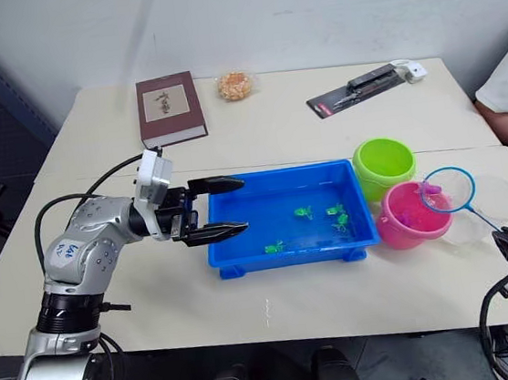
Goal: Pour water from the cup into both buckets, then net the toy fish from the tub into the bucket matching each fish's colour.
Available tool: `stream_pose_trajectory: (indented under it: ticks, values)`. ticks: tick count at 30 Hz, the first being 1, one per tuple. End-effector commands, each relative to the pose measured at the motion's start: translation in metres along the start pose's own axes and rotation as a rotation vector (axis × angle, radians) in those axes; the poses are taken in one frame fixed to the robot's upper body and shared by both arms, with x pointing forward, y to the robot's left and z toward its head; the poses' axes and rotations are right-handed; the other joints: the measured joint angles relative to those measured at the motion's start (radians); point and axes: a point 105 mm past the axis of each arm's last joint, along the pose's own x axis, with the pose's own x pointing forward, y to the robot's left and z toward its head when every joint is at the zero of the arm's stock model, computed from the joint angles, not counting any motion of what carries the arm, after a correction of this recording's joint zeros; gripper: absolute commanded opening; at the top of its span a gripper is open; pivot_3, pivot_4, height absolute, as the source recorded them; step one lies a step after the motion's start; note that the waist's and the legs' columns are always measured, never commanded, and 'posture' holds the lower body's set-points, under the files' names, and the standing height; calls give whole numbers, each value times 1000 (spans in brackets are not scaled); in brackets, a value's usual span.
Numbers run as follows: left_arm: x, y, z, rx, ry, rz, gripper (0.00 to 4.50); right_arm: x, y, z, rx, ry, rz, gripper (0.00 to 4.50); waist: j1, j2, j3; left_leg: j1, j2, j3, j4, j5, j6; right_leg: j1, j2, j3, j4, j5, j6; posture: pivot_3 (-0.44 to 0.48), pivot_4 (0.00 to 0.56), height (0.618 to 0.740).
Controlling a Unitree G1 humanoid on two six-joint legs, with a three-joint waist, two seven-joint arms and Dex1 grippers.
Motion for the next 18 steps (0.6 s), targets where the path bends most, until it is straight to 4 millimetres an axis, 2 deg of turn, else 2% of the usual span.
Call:
stream_pose_trajectory:
  ticks: [1, 5, 10, 15, 18]
  values:
    - [1, -5, 7, 42, -12, -2, 4489, 0, -9, 8, -261, -39, -86, 0, -1, 0, 0, 0, 0, 0, 0, 0, 0, 0, 0, 0, 0, 0, 0, 0, 150, 738]
    - [1, -6, 4, 45, 0, 2, 4489, 2, -6, 16, -506, -99, -88, 0, -1, 0, 0, 0, 0, 0, 0, 0, 0, 0, 0, 0, 0, 0, 0, 0, 150, 738]
    - [1, -5, 2, 46, -3, 10, 4489, 3, 17, 17, -828, -154, 26, 0, -1, 0, 0, 1, -1, 2, 0, 0, 0, 0, 0, -1, 0, 0, 0, 0, 150, 738]
    - [1, -5, 1, 46, -7, 18, 4489, -1, 15, 13, -1013, -150, -42, 0, -1, 0, 0, 1, -1, 2, 0, 0, 0, 0, 0, -1, 0, 0, 0, 0, 150, 738]
    - [1, -5, 1, 46, -9, 21, 4489, -2, 19, 15, -1051, -166, -80, 0, 0, 0, 0, 1, -1, 2, 0, 0, 0, 0, 0, -1, 0, 0, 0, 0, 150, 738]
